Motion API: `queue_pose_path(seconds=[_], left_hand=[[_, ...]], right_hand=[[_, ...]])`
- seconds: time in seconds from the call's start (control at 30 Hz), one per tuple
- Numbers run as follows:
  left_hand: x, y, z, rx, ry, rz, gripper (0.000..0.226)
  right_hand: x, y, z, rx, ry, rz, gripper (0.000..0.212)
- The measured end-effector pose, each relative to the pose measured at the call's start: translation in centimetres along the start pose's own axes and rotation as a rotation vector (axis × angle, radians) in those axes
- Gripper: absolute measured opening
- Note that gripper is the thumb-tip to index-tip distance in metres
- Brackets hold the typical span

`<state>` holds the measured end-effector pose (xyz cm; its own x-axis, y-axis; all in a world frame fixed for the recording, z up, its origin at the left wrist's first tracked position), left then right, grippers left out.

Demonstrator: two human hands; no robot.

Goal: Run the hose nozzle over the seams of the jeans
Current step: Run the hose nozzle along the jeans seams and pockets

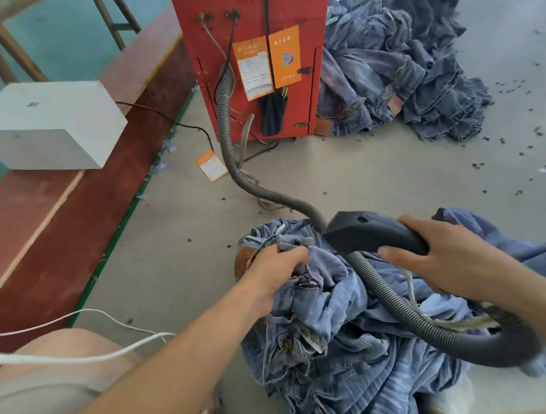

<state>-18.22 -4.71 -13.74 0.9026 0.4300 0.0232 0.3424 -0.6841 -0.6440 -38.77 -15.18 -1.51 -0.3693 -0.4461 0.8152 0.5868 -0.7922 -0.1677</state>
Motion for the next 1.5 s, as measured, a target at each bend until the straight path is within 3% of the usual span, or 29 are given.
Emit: queue_pose_path(seconds=[0.17, 0.37, 0.43, 0.57, 0.8, 0.9, 0.97, 1.1, 1.27, 1.4, 1.5], left_hand=[[-0.9, -0.8, -1.2, 0.011, -0.261, 0.288, 0.042], [-1.9, -1.6, -1.3, -0.105, -0.295, 0.471, 0.062], [-2.7, -2.0, -1.0, -0.124, -0.284, 0.541, 0.07], [-3.6, -2.7, -1.7, -0.154, -0.313, 0.644, 0.08], [-2.8, -1.3, -0.7, -0.182, -0.21, 0.529, 0.073], [-3.0, -1.6, -0.9, -0.162, -0.255, 0.585, 0.072], [-3.2, -1.9, -1.2, -0.162, -0.249, 0.578, 0.054], [-2.2, -0.5, -0.9, -0.127, -0.197, 0.32, 0.026], [-2.6, -1.1, -1.4, -0.093, -0.335, 0.441, 0.051], [-3.4, -1.9, -1.0, -0.029, -0.377, 0.522, 0.056], [-3.3, -1.2, 0.2, 0.035, -0.389, 0.466, 0.08]], right_hand=[[0.1, -0.4, -0.2, 0.03, 0.016, 0.03, 0.013], [-1.3, -0.7, 2.1, 0.139, -0.069, 0.123, 0.017], [-2.5, -0.4, 3.0, 0.155, -0.093, 0.058, 0.016], [-0.1, 0.7, 1.9, 0.031, -0.098, -0.235, 0.027], [-2.3, -0.5, 2.7, 0.101, -0.052, 0.04, 0.021], [-1.8, 0.5, 2.5, 0.03, 0.064, -0.04, 0.018], [-0.2, 0.7, 1.5, -0.037, 0.108, -0.143, 0.02], [1.4, 0.1, 0.3, -0.05, 0.108, -0.144, 0.019], [0.9, -0.4, 0.2, 0.001, -0.012, -0.032, 0.019], [-2.0, -0.9, 2.5, 0.109, -0.053, 0.058, 0.02], [-2.5, -0.2, 3.9, 0.13, 0.027, -0.025, 0.019]])
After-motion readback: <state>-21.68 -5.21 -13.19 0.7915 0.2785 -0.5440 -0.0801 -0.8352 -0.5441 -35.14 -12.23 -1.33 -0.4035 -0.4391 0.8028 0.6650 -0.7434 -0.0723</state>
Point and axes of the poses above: each hand's wrist, its own y-axis towards the middle knuckle, its own x-axis out of the back of the hand, z = x × y, the point moved 9 cm from there along y, towards the middle knuckle, and after that the axes turned 7 degrees about -z, right-handed, at the moved point
